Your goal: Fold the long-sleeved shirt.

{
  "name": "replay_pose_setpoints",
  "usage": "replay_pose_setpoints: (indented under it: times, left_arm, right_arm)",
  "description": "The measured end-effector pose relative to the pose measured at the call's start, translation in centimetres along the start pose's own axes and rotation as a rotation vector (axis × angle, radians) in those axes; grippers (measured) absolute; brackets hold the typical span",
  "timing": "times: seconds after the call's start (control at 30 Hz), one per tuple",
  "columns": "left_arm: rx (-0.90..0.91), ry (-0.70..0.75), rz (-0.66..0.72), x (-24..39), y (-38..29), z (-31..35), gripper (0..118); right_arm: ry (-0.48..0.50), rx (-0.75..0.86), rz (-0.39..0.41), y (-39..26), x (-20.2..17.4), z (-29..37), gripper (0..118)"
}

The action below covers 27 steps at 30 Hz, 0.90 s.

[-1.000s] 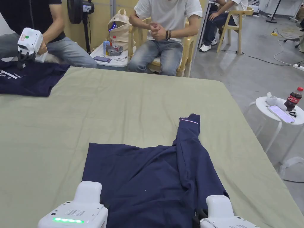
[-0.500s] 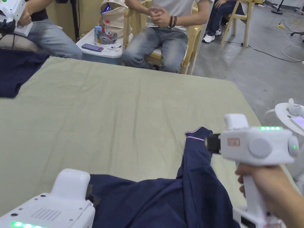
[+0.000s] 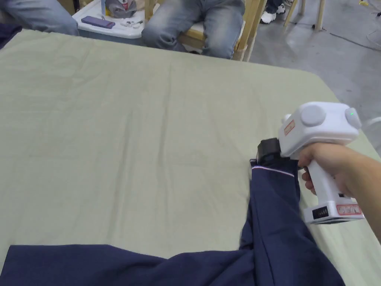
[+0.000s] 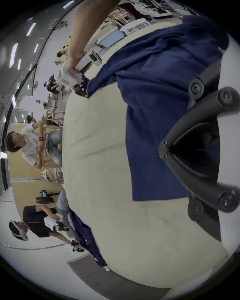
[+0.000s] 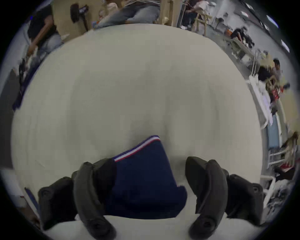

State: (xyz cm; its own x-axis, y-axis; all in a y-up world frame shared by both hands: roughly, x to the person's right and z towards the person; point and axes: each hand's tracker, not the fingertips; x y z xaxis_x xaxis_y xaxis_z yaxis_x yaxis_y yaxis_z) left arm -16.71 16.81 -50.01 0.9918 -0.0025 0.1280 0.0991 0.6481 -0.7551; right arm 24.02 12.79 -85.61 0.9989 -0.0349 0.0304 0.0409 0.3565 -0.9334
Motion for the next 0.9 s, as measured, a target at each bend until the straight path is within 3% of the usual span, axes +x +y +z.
replay_pose_setpoints:
  times: [0.03, 0.07, 0.1, 0.13, 0.17, 0.2, 0.27, 0.37, 0.47, 0.57, 0.77, 0.9]
  left_arm:
    - [-0.007, 0.011, -0.002, -0.3, 0.0, -0.1, 0]
    - [-0.007, 0.006, 0.003, -0.6, -0.1, 0.1, 0]
    - [-0.007, 0.008, 0.015, -0.8, -0.3, 0.3, 0]
    - [-0.009, 0.011, 0.036, -1.0, -0.4, 0.6, 0]
    - [-0.012, 0.016, 0.052, -1.3, -0.4, 1.1, 0]
    - [-0.014, 0.023, 0.061, -1.3, -0.6, 1.8, 0]
    - [-0.004, 0.03, 0.082, -1.4, -1.0, 3.8, 0]
    - [0.005, 0.038, 0.087, -1.5, -1.8, 7.4, 0]
    - [0.008, 0.054, 0.065, -1.5, -3.2, 11.1, 0]
    - [0.01, 0.037, 0.074, -1.4, -5.6, 14.7, 0]
    - [0.004, 0.031, 0.068, 0.3, -10.8, 20.2, 0]
    - [0.018, 0.036, 0.035, 1.4, -13.2, 22.3, 0]
  right_arm:
    - [-0.019, 0.0, 0.015, 0.0, 0.1, 0.7, 64]
    - [-0.001, 0.026, 0.044, -0.2, -0.3, 1.6, 11]
    - [-0.117, 0.049, 0.111, -0.3, -1.0, 2.5, 5]
    - [-0.237, 0.055, 0.168, -1.2, -1.8, 4.2, 5]
    - [-0.113, 0.022, 0.193, -1.9, -1.9, 5.2, 5]
    - [-0.07, 0.009, 0.2, -2.6, -2.0, 6.4, 5]
    - [-0.097, 0.078, 0.2, -2.0, -1.8, 6.4, 5]
    - [-0.022, 0.144, 0.24, -5.5, -2.8, 12.0, 5]
    - [-0.023, 0.225, 0.356, -10.2, -4.2, 17.6, 5]
    - [0.037, 0.269, 0.407, -17.0, -5.4, 22.9, 5]
    - [0.012, 0.27, 0.437, -33.5, -6.9, 27.3, 5]
    - [0.081, 0.14, 0.301, -42.6, -7.4, 24.9, 5]
